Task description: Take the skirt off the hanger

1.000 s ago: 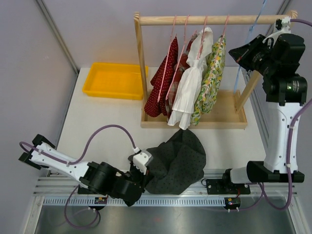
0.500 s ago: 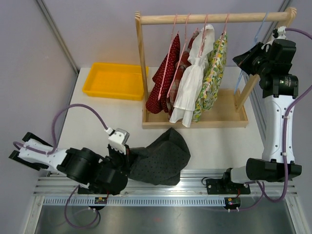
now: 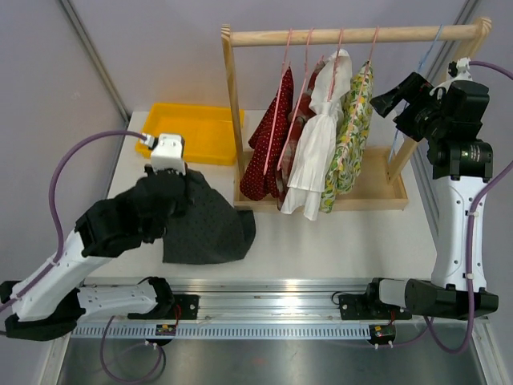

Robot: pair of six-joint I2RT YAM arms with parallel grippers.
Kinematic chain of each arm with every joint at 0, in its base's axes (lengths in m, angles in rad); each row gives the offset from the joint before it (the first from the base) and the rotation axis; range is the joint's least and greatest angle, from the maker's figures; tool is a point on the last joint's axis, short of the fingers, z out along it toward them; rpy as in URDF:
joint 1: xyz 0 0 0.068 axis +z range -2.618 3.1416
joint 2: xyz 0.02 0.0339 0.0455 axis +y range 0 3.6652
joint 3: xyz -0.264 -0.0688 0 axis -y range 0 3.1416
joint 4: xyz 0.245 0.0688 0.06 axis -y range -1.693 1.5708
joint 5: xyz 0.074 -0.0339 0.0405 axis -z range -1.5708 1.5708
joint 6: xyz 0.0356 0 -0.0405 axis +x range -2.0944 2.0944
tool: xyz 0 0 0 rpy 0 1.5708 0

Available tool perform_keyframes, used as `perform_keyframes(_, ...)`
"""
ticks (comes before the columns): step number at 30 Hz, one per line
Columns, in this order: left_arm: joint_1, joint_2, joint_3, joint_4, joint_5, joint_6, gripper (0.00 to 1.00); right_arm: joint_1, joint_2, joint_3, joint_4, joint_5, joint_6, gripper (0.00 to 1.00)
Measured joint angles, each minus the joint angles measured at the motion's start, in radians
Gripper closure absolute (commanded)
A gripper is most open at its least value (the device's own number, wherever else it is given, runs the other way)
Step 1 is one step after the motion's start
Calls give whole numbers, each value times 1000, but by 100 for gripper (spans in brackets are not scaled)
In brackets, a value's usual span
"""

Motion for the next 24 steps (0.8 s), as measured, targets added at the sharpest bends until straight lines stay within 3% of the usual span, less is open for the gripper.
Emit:
perform_keyframes(6, 477, 206, 299, 143, 204, 215, 100, 0, -101, -148, 10, -28, 30, 0)
perform_keyframes(10, 716, 465, 637, 208, 327, 252, 100, 0, -186, -259, 15, -51, 58, 0)
perform_keyframes(14, 827, 747, 946, 301, 414, 254, 100, 1, -254, -307, 30, -62, 72, 1)
perform_keyframes(20, 842, 993, 975, 452, 460, 248, 100, 6, -363, -392, 78, -98, 98, 0)
perform_keyframes(21, 842, 1035, 968, 467, 459, 241, 82, 10, -369, -394, 78, -102, 98, 1)
perform_keyframes(23, 842, 1096, 908, 494, 455, 227, 24, 18, -373, -395, 84, -104, 98, 1)
perform_keyframes(24, 842, 1121, 866, 502, 452, 211, 2, 23, -373, -395, 85, -104, 98, 1)
